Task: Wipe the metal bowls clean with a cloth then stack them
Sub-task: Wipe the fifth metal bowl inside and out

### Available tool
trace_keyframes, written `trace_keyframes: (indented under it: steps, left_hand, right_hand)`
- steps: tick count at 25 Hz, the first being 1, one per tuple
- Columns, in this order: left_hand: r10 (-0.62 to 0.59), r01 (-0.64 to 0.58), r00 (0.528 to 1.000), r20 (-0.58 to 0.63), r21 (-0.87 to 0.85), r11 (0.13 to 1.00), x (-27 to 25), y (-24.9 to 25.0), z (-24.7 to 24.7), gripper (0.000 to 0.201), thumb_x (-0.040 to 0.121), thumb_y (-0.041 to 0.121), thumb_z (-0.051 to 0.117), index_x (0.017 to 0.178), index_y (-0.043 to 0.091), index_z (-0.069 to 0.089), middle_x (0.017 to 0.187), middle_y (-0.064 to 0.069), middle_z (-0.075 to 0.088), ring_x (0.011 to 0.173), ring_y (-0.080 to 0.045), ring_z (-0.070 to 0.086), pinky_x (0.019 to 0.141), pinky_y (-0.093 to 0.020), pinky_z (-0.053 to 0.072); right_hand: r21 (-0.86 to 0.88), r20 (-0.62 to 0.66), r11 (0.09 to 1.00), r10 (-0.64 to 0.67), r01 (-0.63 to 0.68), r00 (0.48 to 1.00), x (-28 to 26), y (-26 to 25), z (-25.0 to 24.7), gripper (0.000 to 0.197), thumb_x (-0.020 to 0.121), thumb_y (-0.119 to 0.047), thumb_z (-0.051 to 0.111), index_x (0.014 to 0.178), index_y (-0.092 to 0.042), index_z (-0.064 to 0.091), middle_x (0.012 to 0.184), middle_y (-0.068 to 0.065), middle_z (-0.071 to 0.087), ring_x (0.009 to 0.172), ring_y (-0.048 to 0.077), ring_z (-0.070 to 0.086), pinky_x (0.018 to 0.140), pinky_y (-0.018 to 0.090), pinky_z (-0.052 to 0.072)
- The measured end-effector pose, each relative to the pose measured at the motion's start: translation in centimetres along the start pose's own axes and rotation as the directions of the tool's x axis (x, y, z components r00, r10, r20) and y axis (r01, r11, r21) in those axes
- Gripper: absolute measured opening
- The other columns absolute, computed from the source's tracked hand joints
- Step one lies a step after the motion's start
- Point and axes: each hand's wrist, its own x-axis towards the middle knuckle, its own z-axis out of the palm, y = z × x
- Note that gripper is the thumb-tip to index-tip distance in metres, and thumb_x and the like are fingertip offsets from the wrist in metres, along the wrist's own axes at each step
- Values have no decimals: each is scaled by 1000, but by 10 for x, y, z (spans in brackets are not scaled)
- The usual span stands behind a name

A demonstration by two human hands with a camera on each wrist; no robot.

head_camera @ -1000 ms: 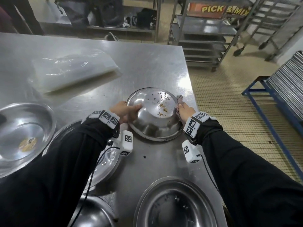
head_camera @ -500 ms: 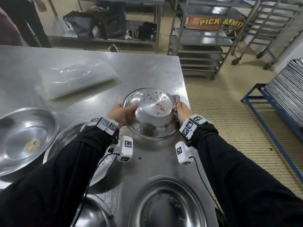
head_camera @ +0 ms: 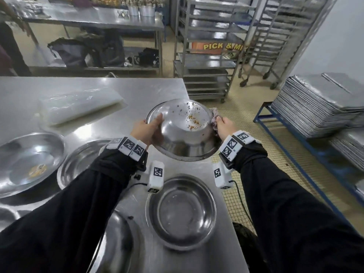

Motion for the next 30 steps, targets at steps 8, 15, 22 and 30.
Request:
trace_keyframes:
  steps: [8, 15, 22, 30]
  left_hand:
    - [-67, 49, 977, 201, 91, 995, -108, -23, 73, 80, 70, 79, 53, 107, 8, 61, 109, -13, 68, 91, -24, 67, 83, -38, 56]
    - [-42, -34, 958, 285, 257, 966, -168, -37, 136, 73, 87, 72, 39, 95, 4, 64, 80, -8, 62, 69, -18, 57, 55, -27, 41]
    - [-31, -20, 972, 235, 212, 977, -169, -68, 201, 108, 58, 90, 50, 112, -3, 62, 105, -22, 67, 95, -33, 66, 90, -44, 54]
    - [-85, 76, 995, 54, 151, 986, -164, -79, 240, 81, 70, 86, 44, 90, 11, 63, 104, -20, 68, 96, -35, 66, 94, -48, 51]
  right_hand:
    - [35, -171, 985, 173, -169, 970, -132, 85, -85, 41, 102, -30, 31, 127, -5, 52, 128, 18, 55, 117, 33, 51, 91, 33, 37]
    - [118, -296, 975, 216, -188, 931, -201, 158, -136, 32, 102, -24, 36, 125, -12, 54, 113, 6, 58, 103, 20, 54, 77, 20, 32]
    - [-15, -255, 988, 146, -155, 956, -186, 231, -170, 33, 101, -23, 38, 119, -4, 57, 119, 15, 60, 109, 31, 55, 87, 32, 40]
    - [-32, -86, 972, -233, 232, 969, -103, 228, -218, 27, 96, -20, 51, 121, -24, 62, 105, -1, 68, 93, 15, 62, 67, 15, 43]
